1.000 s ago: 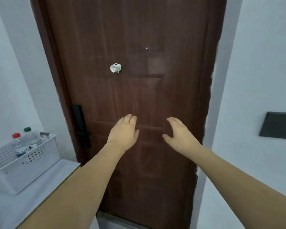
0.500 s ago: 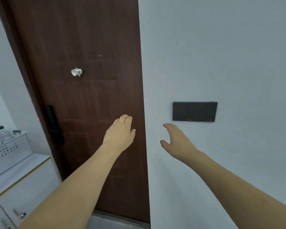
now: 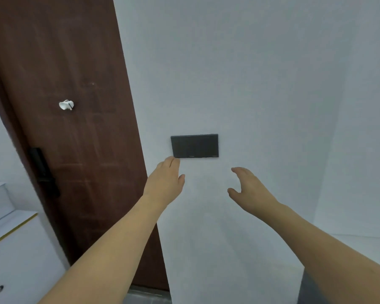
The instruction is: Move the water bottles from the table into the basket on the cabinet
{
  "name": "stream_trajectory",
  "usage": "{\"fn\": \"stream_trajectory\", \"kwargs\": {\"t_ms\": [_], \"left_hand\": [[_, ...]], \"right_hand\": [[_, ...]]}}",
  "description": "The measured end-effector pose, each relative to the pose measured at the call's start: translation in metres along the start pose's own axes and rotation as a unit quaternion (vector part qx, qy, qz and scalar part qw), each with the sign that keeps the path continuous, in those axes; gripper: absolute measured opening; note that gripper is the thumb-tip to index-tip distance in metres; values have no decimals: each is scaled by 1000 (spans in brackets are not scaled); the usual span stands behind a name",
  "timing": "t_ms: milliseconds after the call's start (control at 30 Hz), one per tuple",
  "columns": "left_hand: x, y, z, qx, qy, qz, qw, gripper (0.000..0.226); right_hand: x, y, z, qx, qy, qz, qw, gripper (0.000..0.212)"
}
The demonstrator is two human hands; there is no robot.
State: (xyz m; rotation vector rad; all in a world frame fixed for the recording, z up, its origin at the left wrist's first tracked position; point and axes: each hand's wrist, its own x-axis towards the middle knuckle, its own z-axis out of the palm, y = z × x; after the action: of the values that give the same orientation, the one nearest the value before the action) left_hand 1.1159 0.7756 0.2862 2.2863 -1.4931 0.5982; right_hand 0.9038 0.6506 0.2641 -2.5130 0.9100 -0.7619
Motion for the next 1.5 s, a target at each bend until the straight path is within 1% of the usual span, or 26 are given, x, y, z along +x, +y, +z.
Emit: {"fn": "stream_trajectory", "kwargs": {"t_ms": [100, 200, 267, 367, 467, 600, 733, 800, 900, 1000, 1133, 1267, 1400, 1500], "left_hand": [[-9, 54, 0, 0, 8, -17, 1000, 53], [-23, 107, 7, 0, -10, -39, 999, 52], [-28, 140, 13, -22, -18, -55, 998, 53], [-28, 183, 23, -33, -22, -45, 998, 53], [-19, 216, 37, -39, -34, -30, 998, 52], [-16, 261, 51, -65, -35, -55, 996, 54], [-16, 324, 60, -48, -53, -49, 996, 54], [-13, 358, 63, -48, -41, -53, 997, 54], [-15, 414, 68, -66, -31, -84, 994, 54], [-21, 469, 78, -74, -47, -101, 991, 55], [-19, 532, 95, -107, -49, -110, 987, 55], [-5, 584, 126, -128, -78, -98, 984, 55], [8, 645, 154, -204, -78, -187, 958, 55], [17, 698, 176, -213, -95, -206, 950, 55]], "right_hand": [[-23, 44, -27, 1, -16, -15, 1000, 62], [-47, 88, -50, 1, -40, -20, 999, 62], [-57, 113, -64, 5, -43, -10, 999, 62], [-63, 141, -82, 0, -55, -9, 998, 62], [-66, 165, -97, 5, -47, -8, 999, 63], [-78, 210, -124, -1, -46, 2, 999, 63], [-96, 269, -168, 1, -40, 22, 999, 63], [-106, 303, -190, 2, -41, 27, 999, 63], [-122, 350, -222, 5, -63, 17, 998, 62], [-136, 397, -250, 11, -70, 13, 997, 61], [-142, 447, -282, 23, -80, 37, 996, 60], [-151, 501, -303, 47, -65, 75, 994, 60], [-163, 574, -331, 44, -76, 99, 991, 61], [-164, 640, -359, 41, -83, 128, 987, 62]]}}
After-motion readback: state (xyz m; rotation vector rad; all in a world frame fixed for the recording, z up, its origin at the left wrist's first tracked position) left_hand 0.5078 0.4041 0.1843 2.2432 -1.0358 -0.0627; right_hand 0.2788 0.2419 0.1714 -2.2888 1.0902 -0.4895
